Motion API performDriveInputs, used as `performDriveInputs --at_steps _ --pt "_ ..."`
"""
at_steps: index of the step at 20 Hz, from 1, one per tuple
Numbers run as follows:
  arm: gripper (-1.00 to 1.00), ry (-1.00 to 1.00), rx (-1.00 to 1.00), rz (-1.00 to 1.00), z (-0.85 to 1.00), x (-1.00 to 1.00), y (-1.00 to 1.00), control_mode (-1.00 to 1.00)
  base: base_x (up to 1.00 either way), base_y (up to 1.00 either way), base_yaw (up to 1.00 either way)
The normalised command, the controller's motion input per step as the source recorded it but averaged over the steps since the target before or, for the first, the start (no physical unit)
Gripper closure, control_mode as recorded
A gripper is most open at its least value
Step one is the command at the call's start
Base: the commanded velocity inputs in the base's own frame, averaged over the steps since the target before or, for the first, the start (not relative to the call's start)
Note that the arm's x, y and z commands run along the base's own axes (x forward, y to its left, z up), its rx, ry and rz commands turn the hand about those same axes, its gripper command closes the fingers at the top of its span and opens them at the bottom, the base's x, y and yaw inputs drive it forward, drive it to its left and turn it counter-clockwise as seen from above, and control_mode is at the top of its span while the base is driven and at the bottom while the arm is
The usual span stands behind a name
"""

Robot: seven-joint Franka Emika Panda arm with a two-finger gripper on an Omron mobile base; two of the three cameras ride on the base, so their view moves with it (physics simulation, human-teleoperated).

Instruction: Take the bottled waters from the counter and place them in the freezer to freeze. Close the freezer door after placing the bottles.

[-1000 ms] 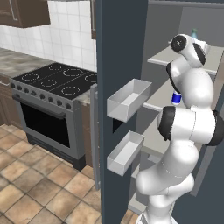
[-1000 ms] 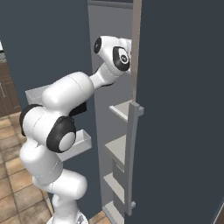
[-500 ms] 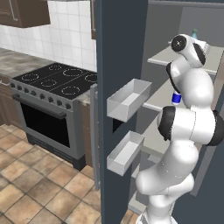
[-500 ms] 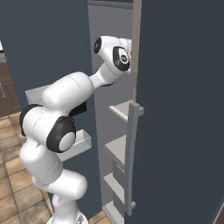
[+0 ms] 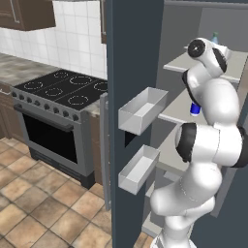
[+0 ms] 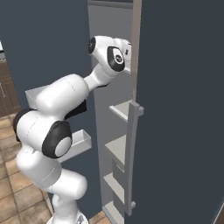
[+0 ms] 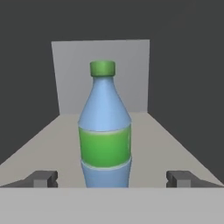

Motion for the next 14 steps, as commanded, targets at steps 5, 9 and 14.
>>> performDriveInputs --at_steps 5,9,14 --pt "-1.0 0.0 0.0 0.0 0.07 -0.2 0.29 -1.0 0.0 0.0 0.0" --pt "-1.0 0.0 0.0 0.0 0.11 -0.23 0.23 -1.0 0.0 0.0 0.0" --pt "-1.0 0.0 0.04 0.0 0.08 -0.37 0.21 -1.0 0.0 0.0 0.0"
